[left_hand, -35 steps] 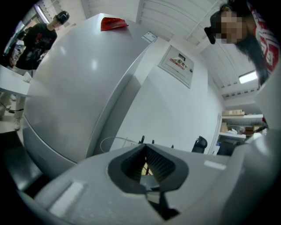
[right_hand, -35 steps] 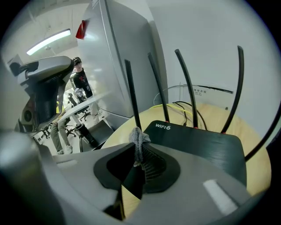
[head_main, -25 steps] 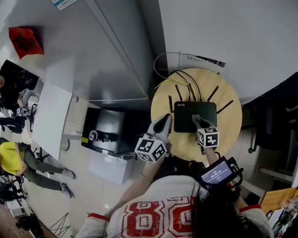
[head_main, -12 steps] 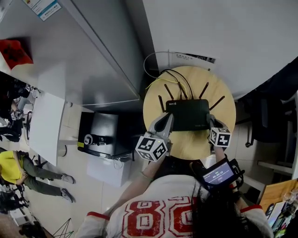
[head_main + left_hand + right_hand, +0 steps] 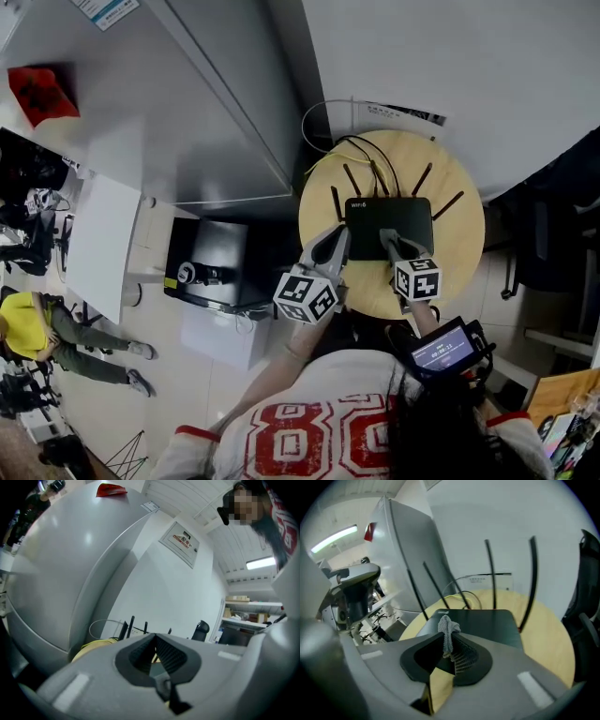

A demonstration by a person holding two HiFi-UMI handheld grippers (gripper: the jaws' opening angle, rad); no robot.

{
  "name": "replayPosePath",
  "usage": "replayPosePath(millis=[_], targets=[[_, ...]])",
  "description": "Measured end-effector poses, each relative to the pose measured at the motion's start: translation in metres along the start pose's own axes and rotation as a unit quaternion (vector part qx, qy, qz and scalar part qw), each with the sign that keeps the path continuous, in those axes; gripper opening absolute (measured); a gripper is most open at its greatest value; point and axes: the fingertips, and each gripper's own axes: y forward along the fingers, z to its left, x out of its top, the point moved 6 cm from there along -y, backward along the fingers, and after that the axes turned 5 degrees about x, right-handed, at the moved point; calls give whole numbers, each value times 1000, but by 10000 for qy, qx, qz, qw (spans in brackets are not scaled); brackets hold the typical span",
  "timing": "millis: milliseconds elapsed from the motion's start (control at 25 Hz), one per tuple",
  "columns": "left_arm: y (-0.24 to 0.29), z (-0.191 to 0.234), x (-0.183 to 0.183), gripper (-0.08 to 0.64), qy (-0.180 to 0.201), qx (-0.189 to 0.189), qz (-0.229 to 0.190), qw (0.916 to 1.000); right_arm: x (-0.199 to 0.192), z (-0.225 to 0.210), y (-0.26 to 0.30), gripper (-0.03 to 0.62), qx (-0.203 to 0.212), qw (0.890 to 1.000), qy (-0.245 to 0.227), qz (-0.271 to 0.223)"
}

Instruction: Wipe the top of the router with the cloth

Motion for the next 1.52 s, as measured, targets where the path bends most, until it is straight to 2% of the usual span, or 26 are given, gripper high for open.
replayPosePath(millis=[120,240,360,480,720,1080,1320,1520], targets=[[-8,4,3,-5,34,60,-14,10000,-5,42,22,41,504,9978,-342,258],[-17,9,4,-5,60,140,-24,9999,-11,69,37,41,798,9933,-674,494],[-25,16,6,-5,80,228,-38,9997,-17,82,46,41,900,9895,-930,638],[-31,23,7,-5,60,317,-81,9994,-22,80,47,41,847,9901,-912,644],[-30,25,9,-5,1,269,-101,9996,-24,60,33,41,502,9947,-703,556],[-10,1,-1,-5,-17,-205,86,9998,-38,5,-12,41,-263,9993,-73,250],[4,-15,-11,-5,-42,-439,206,9988,-50,-41,-49,41,-900,9943,570,-25],[13,-25,-16,-5,-65,-533,253,9982,-62,-68,-71,41,-1229,9881,904,-170]])
